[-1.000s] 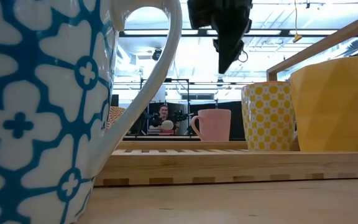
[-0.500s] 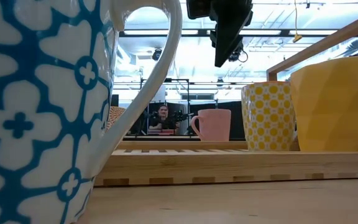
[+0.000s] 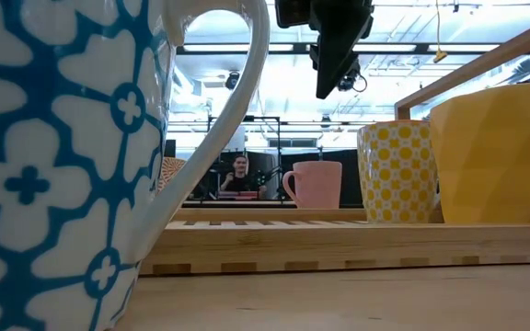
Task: Place coffee mugs
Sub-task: Put the white-gray patterned mug on the shelf
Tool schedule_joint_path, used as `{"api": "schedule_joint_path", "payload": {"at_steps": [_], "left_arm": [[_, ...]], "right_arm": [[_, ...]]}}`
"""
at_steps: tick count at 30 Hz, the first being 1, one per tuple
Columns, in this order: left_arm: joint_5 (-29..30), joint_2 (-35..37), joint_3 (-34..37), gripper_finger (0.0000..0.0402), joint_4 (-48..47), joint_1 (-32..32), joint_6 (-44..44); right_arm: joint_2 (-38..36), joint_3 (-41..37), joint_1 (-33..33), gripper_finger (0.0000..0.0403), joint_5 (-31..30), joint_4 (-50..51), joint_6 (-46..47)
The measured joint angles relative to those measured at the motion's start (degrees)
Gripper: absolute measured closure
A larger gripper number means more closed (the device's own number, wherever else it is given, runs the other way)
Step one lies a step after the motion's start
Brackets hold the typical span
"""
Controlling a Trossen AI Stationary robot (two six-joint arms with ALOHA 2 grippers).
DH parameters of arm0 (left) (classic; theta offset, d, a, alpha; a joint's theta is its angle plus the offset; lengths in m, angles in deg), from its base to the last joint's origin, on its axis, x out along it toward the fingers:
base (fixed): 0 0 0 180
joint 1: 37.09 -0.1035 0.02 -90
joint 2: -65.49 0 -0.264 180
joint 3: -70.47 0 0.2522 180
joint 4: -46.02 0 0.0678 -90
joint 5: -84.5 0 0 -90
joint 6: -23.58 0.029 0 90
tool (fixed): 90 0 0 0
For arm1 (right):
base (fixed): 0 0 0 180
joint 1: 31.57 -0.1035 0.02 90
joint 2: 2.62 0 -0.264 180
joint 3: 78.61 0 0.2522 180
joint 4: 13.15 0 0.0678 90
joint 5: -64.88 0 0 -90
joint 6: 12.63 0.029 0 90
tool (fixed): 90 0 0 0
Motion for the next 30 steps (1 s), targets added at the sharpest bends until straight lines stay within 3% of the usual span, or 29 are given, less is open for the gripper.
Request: {"api": "schedule_joint_path", "payload": {"at_steps": [10, 18, 26, 30], "left_arm": [[2.44, 0.0, -4.07, 0.0182, -6.3, 0.0, 0.35], [2.91, -0.76, -14.06, 0.0182, -27.54, 0.0, -2.92], [2.23, -10.09, -25.72, 0.0182, -48.23, 0.02, -9.31], [-0.68, -16.51, -29.58, 0.0182, -49.74, 0.02, -9.42]], "right_arm": [[0.0, -0.02, 0.0, 0.0238, 0.01, -2.2, 0.0], [0.0, -0.02, 0.04, 0.0238, -1.66, -2.92, -0.73], [0.0, -0.04, 0.11, 0.0239, -2.3, -6.65, -2.38], [0.0, -0.03, 0.15, 0.0239, -2.11, -7.21, -2.38]]}}
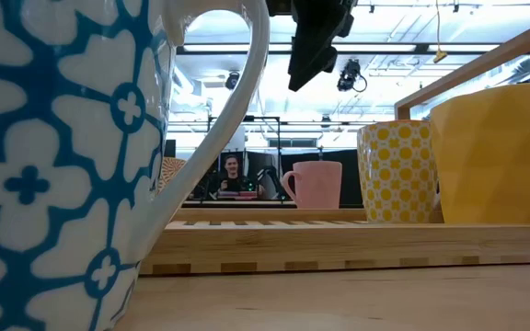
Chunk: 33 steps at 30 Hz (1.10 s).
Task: Place coffee mugs
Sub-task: Put the white-gray patterned mug on the shelf
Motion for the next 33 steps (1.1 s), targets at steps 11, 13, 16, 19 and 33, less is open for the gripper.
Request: {"api": "schedule_joint_path", "payload": {"at_steps": [11, 13, 16, 19, 33], "left_arm": [[-8.77, -16.25, -11.19, 0.0182, -18.03, 0.0, 0.17], [-8.77, -19.09, -14.07, 0.0182, -25.2, 0.0, 0.17], [-8.77, -22.52, -16.97, 0.0182, -32.51, 0.0, 0.19], [-8.79, -25.26, -17.68, 0.0182, -35.72, 0.0, 0.19], [-9.41, -35.38, -14.75, 0.0182, -38.24, -0.02, 0.32]], "right_arm": [[0.0, -0.02, 0.07, 0.0239, 0.15, -0.94, -1.51], [0.0, -0.02, 0.07, 0.0239, 0.15, -0.93, -1.51], [0.0, -0.02, 0.07, 0.0239, 0.15, -0.95, -1.86], [0.02, -0.02, 0.07, 0.0239, 0.15, -0.97, -2.54], [0.02, -0.02, 0.07, 0.0239, 0.17, -0.95, -2.58]]}}
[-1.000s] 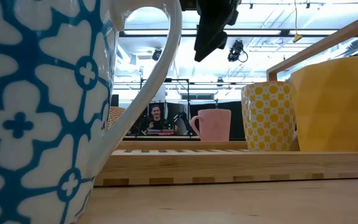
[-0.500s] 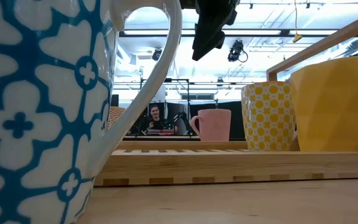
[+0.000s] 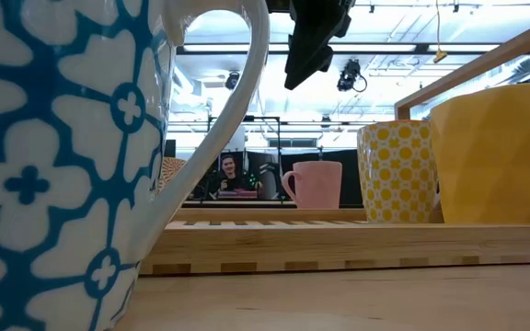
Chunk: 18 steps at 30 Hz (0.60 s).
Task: Place coffee mugs
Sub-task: Put the white-gray patterned mug on the shelf
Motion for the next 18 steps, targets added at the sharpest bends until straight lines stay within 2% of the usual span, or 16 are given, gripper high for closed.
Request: {"api": "schedule_joint_path", "payload": {"at_steps": [8, 18], "left_arm": [[-1.42, -4.06, 2.14, 0.0191, 0.43, -0.02, 0.0], [-1.48, -6.42, 2.14, 0.0259, 1.38, -0.02, -0.02]], "right_arm": [[0.0, 0.0, 0.0, 0.0239, -0.01, 0.0, 0.0], [0.0, 0.0, 0.0, 0.0239, 0.0, 0.02, 0.0]]}}
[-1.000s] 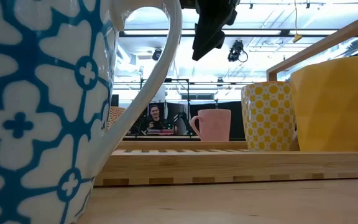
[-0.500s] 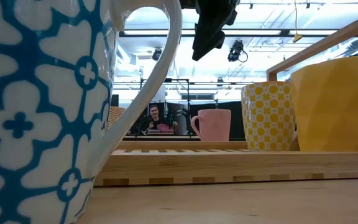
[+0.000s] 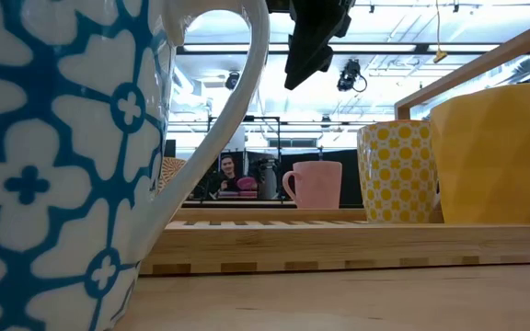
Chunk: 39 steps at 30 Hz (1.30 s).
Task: Place coffee mugs
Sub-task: Put the white-gray patterned mug on the shelf
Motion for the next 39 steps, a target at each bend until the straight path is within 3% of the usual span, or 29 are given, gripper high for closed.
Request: {"api": "schedule_joint_path", "payload": {"at_steps": [14, 29, 39], "left_arm": [[-0.44, 0.15, -0.07, 0.0375, 0.13, 0.0, -0.07], [0.92, 0.19, -4.81, 0.0381, -2.14, 0.0, -1.06], [8.93, 0.21, -13.16, 0.0383, -6.42, -3.12, -3.19]], "right_arm": [[0.0, 0.0, 0.0, 0.0239, 0.0, 0.02, 0.0], [0.0, 0.0, 0.0, 0.0239, -0.04, 0.01, 0.0], [0.0, 0.0, 0.46, 0.0239, -0.62, -0.52, 0.08]]}}
